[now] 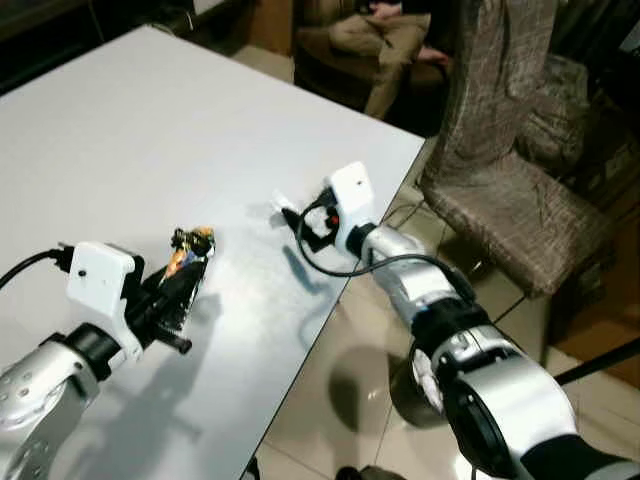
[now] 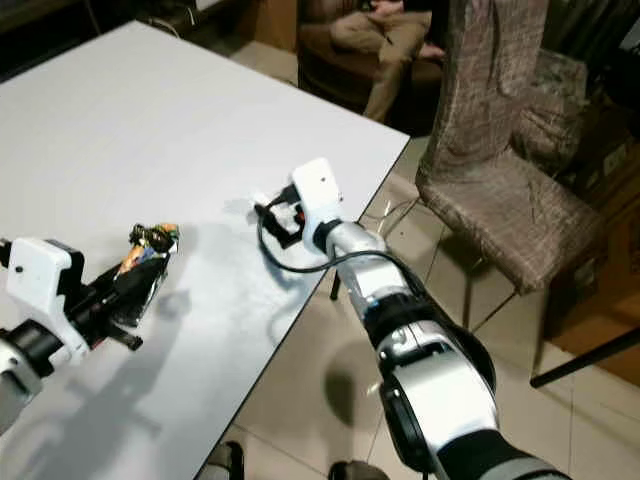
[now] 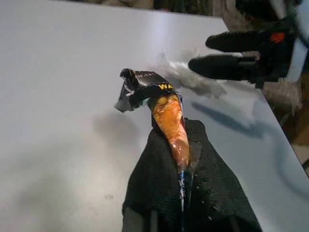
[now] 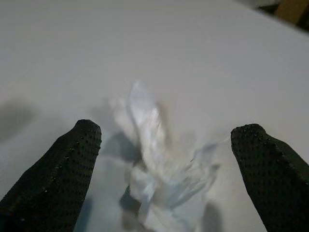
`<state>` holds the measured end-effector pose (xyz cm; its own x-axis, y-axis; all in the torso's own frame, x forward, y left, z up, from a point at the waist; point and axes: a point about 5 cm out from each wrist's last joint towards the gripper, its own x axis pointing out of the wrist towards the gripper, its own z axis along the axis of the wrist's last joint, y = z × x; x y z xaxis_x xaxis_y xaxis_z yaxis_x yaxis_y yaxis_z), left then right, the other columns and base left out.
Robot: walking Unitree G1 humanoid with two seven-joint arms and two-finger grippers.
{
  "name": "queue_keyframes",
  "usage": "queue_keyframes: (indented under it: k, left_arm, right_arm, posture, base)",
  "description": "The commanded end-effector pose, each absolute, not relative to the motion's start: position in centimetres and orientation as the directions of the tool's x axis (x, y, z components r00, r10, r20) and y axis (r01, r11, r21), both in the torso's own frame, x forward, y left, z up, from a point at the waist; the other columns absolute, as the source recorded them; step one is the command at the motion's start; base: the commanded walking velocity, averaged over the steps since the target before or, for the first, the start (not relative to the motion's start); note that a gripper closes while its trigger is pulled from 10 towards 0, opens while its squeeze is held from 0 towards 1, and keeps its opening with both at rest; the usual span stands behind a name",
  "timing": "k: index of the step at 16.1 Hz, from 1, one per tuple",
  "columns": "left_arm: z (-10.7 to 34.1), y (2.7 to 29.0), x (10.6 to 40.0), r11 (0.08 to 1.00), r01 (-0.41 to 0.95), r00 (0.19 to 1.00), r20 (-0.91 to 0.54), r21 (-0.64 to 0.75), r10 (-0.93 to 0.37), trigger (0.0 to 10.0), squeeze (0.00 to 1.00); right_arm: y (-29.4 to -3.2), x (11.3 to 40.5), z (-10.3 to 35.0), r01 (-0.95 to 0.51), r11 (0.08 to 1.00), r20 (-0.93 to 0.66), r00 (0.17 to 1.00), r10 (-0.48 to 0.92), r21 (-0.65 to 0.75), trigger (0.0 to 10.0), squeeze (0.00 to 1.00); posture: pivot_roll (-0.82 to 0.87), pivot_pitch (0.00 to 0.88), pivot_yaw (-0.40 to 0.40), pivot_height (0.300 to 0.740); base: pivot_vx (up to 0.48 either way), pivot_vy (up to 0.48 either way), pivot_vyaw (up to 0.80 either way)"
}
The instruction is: Picking trash to rubbish bin
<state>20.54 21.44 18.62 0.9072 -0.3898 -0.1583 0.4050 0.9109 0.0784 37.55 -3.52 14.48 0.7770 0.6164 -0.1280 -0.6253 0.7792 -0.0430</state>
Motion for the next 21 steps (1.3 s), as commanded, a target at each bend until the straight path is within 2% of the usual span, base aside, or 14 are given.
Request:
queue_keyframes:
  k: [1,3,4,5,6,10,21]
  left_arm:
    - [19.10,21.23,20.00,0.906,0.416,0.902,-0.165,0.077,-0.400,0.0,0.00]
    - [19.37,21.17,19.71,0.905,0.418,0.900,-0.175,0.081,-0.400,0.0,0.00]
    - [19.56,21.22,19.58,0.907,0.413,0.901,-0.179,0.083,-0.394,0.0,0.00]
    - [19.73,21.31,19.45,0.909,0.407,0.903,-0.185,0.084,-0.387,0.0,0.00]
    - [19.84,21.40,19.32,0.912,0.403,0.904,-0.195,0.083,-0.382,0.0,0.00]
    - [20.00,21.56,19.19,0.913,0.399,0.903,-0.211,0.085,-0.375,0.0,0.00]
    - [19.90,21.19,19.33,0.905,0.417,0.892,-0.224,0.077,-0.392,0.0,0.00]
  right_arm:
    - [-3.51,37.41,13.56,-0.627,0.777,-0.181,0.771,0.610,-0.055,10.0,0.00]
    - [-3.33,37.28,13.08,-0.634,0.771,-0.207,0.763,0.612,-0.059,10.0,0.00]
    - [-3.24,37.24,12.93,-0.635,0.770,-0.215,0.763,0.610,-0.067,8.9,0.00]
    - [-3.19,37.30,13.01,-0.628,0.775,-0.208,0.769,0.605,-0.068,3.8,0.00]
    - [-3.16,37.42,13.28,-0.618,0.785,-0.186,0.778,0.600,-0.053,0.0,0.00]
    - [-3.13,37.55,13.73,-0.612,0.790,-0.143,0.785,0.602,-0.031,0.0,0.00]
    - [-3.42,37.54,13.49,-0.613,0.789,-0.155,0.784,0.601,-0.038,0.0,0.00]
  posture:
    - [0.27,0.212,-0.096,0.740]
    - [0.29,0.215,-0.097,0.740]
    - [0.29,0.215,-0.098,0.740]
    - [0.30,0.214,-0.097,0.740]
    - [0.30,0.216,-0.097,0.740]
    - [0.32,0.217,-0.091,0.740]
    - [0.31,0.204,-0.089,0.740]
  base:
    - [0.000,0.000,0.00]
    - [0.000,0.000,0.00]
    - [0.000,0.000,0.00]
    - [0.000,0.000,0.00]
    - [0.000,0.000,0.00]
    - [0.000,0.000,0.00]
    - [0.000,0.000,0.00]
